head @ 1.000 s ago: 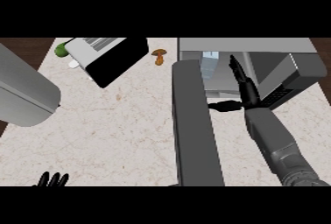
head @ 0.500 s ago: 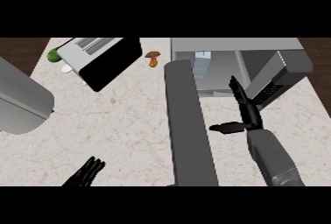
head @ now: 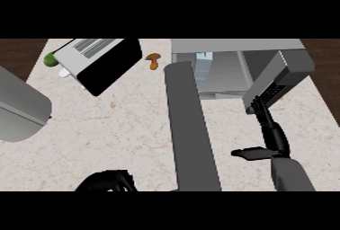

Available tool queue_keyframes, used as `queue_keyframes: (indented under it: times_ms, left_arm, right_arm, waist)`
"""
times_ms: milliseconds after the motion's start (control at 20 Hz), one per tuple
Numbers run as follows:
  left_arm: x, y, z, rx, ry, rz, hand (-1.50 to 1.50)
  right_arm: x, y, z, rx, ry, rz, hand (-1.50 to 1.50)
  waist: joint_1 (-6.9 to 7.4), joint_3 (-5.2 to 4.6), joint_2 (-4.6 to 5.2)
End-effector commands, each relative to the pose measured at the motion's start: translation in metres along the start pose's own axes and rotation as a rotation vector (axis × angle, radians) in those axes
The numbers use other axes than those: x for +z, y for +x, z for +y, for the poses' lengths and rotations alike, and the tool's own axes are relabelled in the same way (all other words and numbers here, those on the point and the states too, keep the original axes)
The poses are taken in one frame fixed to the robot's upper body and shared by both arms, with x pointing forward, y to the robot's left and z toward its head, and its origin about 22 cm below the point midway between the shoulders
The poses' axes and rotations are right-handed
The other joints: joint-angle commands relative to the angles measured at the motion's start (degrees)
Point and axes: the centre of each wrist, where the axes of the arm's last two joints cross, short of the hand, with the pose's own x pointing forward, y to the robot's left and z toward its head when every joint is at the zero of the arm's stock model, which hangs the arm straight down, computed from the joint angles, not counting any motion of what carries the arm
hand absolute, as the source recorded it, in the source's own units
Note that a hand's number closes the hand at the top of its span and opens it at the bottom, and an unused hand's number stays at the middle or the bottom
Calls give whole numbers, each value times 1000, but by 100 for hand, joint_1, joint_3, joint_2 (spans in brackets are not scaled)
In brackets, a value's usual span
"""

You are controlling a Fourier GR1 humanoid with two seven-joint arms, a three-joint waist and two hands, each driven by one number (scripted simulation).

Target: Pick up the milk, place it into the microwave and close the microwave

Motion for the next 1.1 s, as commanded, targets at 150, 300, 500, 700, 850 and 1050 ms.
queue_keyframes:
  times_ms: [150, 300, 500, 700, 850, 1050]
  left_arm:
    - [-52, -6, -21, -113, -96, 34, 150]
    - [-83, -27, -14, -125, -167, 76, 150]
    - [-89, -50, -41, -177, -402, 215, 150]
    - [-102, -88, -59, -211, -438, 212, 150]
    - [-106, -105, -77, -194, -465, 220, 150]
    - [-114, -118, -93, -170, -519, 212, 150]
  right_arm:
    - [62, 27, -31, 39, -64, 10, -150]
    - [77, 40, -30, 78, -82, -10, -150]
    - [92, 52, -58, 90, -99, -25, -150]
    - [105, 75, -80, 121, -85, -37, -150]
    - [113, 92, -86, 83, -72, -92, -150]
    - [105, 96, -89, 52, -57, -129, -150]
  waist:
    - [67, 5, 38]
    - [6, 0, 62]
    - [19, 8, 74]
    - [94, 7, 85]
    - [-50, -1, 96]
    - [-123, 0, 130]
